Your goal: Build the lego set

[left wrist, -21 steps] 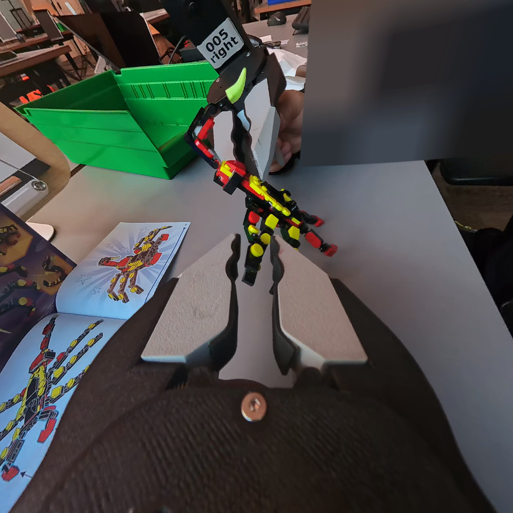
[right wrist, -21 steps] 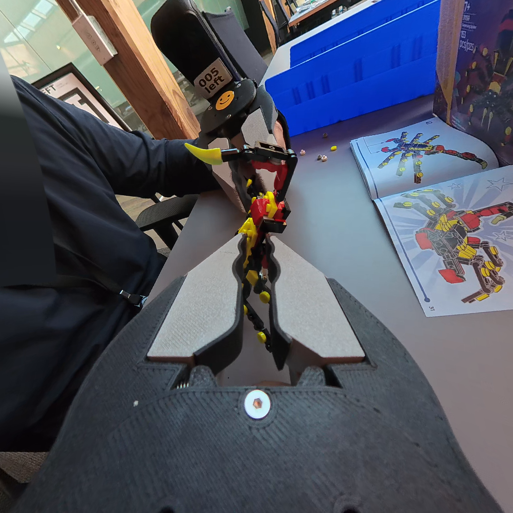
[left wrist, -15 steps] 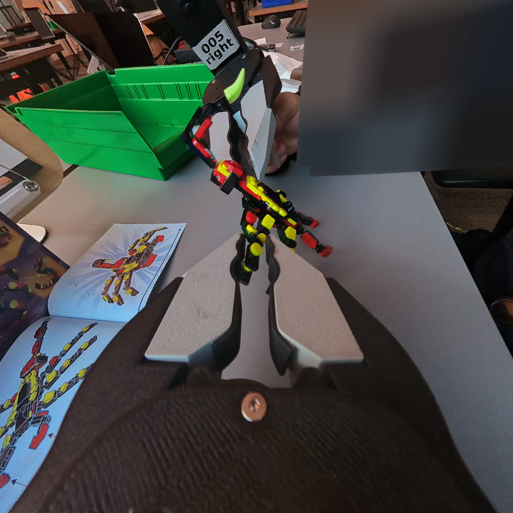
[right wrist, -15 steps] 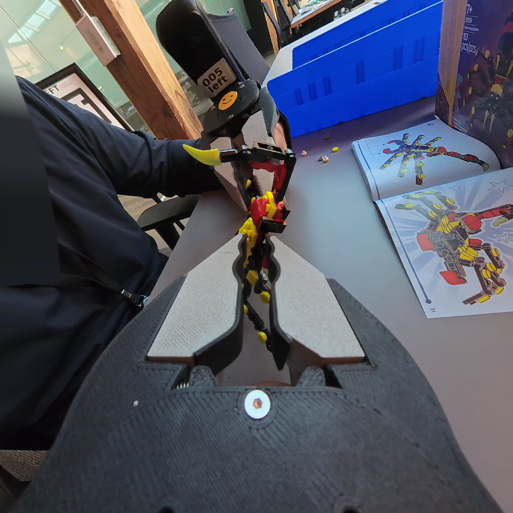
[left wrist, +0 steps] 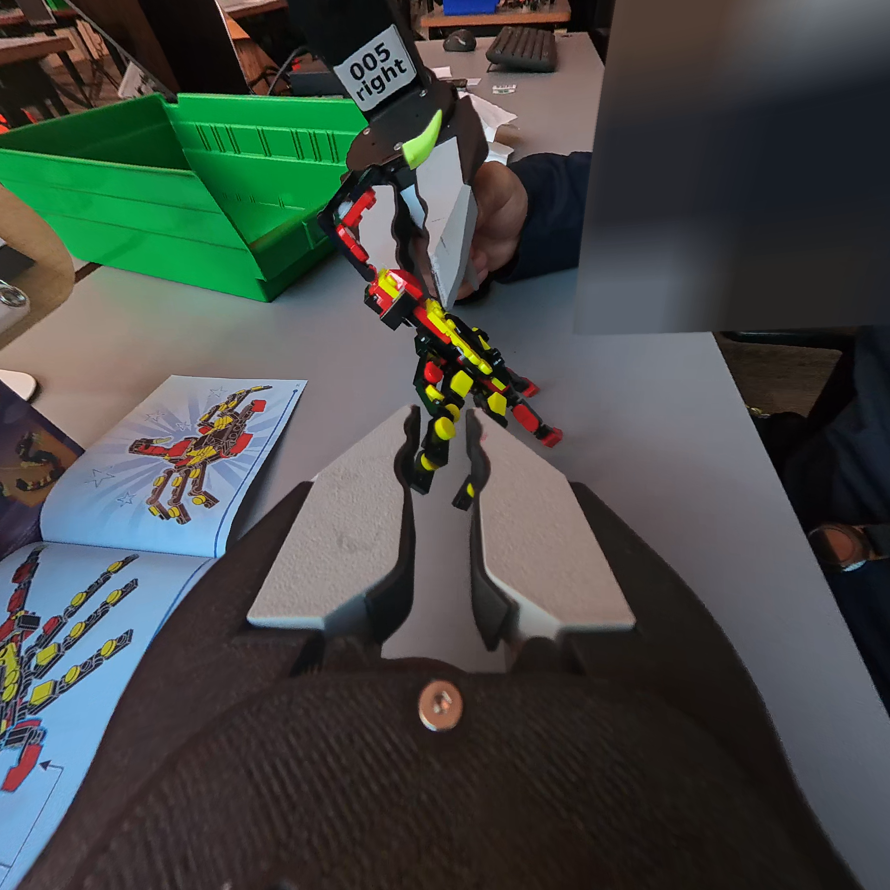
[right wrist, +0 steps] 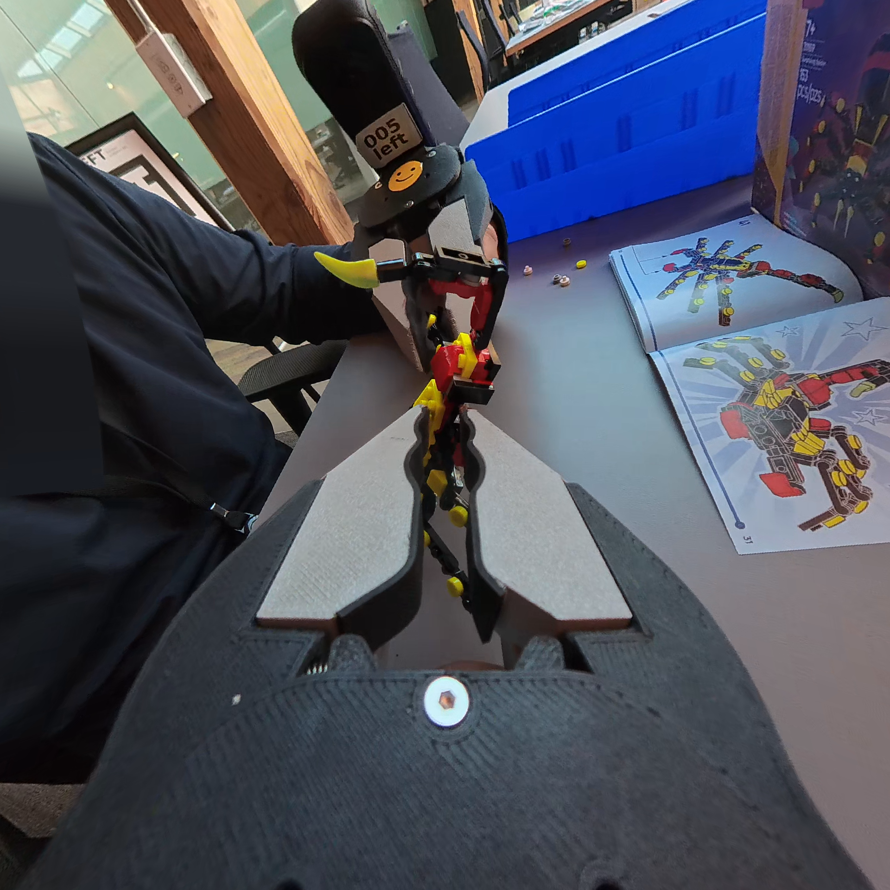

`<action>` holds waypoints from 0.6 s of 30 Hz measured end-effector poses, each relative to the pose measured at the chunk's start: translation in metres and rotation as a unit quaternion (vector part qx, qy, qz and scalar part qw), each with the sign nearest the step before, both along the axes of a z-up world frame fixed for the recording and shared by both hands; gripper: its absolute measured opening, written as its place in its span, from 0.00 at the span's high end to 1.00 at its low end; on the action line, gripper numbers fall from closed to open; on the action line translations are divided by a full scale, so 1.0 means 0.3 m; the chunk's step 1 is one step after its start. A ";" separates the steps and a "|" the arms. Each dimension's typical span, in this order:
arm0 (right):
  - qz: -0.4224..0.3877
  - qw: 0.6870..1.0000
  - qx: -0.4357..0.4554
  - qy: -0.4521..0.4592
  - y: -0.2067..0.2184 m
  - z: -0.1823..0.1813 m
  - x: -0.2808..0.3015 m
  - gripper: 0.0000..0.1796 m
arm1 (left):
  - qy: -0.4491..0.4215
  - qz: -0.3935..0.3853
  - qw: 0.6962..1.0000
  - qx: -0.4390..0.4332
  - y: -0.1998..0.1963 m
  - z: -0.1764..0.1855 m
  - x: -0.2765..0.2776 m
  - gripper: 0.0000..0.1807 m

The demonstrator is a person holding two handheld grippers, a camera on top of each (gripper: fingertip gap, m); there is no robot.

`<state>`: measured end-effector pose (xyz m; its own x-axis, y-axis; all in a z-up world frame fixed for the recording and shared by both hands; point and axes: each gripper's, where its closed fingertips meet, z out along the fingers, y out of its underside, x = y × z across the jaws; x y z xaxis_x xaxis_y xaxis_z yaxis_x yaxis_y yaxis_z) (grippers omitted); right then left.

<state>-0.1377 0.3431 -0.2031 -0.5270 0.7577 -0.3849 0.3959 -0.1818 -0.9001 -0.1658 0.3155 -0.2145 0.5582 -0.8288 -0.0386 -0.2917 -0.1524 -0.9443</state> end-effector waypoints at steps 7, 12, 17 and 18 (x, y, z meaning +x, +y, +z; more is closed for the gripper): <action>-0.008 1.000 0.006 0.003 0.010 0.001 -0.002 0.96 | 0.003 -0.014 1.000 -0.028 -0.012 -0.019 0.008 0.89; -0.014 1.000 0.010 0.005 0.017 0.001 -0.002 0.96 | -0.008 -0.007 0.999 -0.048 -0.004 -0.022 -0.001 0.89; -0.014 1.000 0.003 0.009 0.021 0.009 0.000 0.96 | -0.032 0.008 0.997 -0.066 0.013 -0.014 -0.021 0.92; -0.013 1.000 0.003 0.010 0.020 0.010 0.000 0.96 | -0.035 0.007 0.997 -0.075 0.012 -0.017 -0.022 0.92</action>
<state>-0.1376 0.3490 -0.2002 -0.5141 0.7736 -0.3704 0.3729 -0.1873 -0.9088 -0.1722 0.3190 -0.2195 0.5665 -0.8147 0.1239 -0.2233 -0.2965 -0.9286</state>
